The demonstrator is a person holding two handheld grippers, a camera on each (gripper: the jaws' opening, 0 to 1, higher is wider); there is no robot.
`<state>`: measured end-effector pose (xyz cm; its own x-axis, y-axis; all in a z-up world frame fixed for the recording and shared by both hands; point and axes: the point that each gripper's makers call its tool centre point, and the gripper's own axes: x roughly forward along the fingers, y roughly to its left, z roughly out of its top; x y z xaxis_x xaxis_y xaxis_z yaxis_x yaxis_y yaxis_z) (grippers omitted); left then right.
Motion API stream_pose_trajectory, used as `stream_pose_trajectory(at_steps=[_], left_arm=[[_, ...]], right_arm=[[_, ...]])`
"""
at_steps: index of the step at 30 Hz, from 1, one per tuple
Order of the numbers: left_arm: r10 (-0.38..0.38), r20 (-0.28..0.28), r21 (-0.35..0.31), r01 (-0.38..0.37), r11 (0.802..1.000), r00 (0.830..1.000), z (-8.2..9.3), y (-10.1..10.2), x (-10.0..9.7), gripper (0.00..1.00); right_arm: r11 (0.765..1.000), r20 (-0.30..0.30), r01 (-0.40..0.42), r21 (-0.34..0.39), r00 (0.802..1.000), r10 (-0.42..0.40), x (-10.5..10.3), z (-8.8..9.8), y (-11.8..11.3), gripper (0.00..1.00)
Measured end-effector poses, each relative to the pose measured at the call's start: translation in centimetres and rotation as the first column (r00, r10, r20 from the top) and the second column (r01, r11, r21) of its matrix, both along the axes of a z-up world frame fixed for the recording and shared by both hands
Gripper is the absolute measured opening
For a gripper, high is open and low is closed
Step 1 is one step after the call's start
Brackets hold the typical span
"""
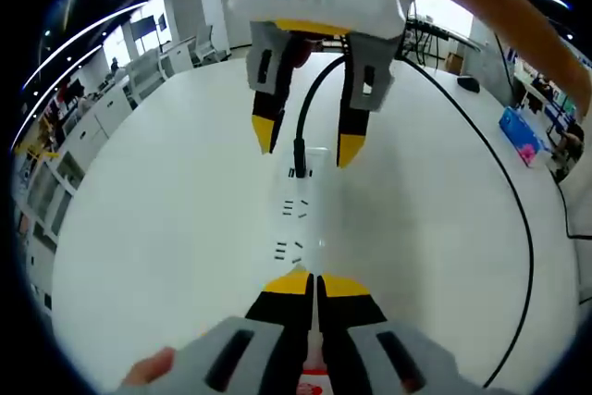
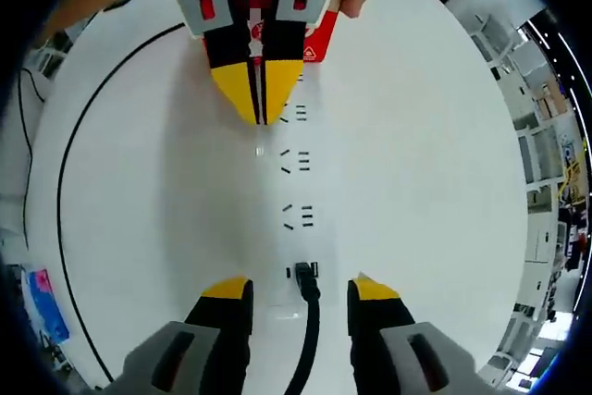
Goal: Locate the USB plug end of the data cable currently connected to the USB port on the desk. Grip the plug, withdraw it from the port, and place it onto the desktop.
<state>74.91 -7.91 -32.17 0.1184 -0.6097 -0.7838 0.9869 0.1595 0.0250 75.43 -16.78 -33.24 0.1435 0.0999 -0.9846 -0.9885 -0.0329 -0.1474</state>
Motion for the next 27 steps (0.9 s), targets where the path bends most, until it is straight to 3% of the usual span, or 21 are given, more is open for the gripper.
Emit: stream_pose_trajectory(at_steps=[6,12,27], left_arm=[[0.0,0.0,0.0,0.0,1.0,1.0,0.0,0.0,0.0,0.03],[0.0,-0.001,-0.001,0.0,1.0,1.0,0.0,0.0,0.0,0.03],[0.0,0.0,-0.001,0.0,1.0,1.0,0.0,0.0,0.0,0.03]], right_arm=[[1.0,-0.004,-0.026,0.008,1.0,0.026,0.1,-0.2,0.3,0.42],[0.996,0.001,-0.085,-0.04,0.996,0.086,0.2,-0.6,0.3,0.41],[0.989,-0.035,-0.13,-0.068,0.991,0.128,1.4,-1.3,0.3,0.39]])
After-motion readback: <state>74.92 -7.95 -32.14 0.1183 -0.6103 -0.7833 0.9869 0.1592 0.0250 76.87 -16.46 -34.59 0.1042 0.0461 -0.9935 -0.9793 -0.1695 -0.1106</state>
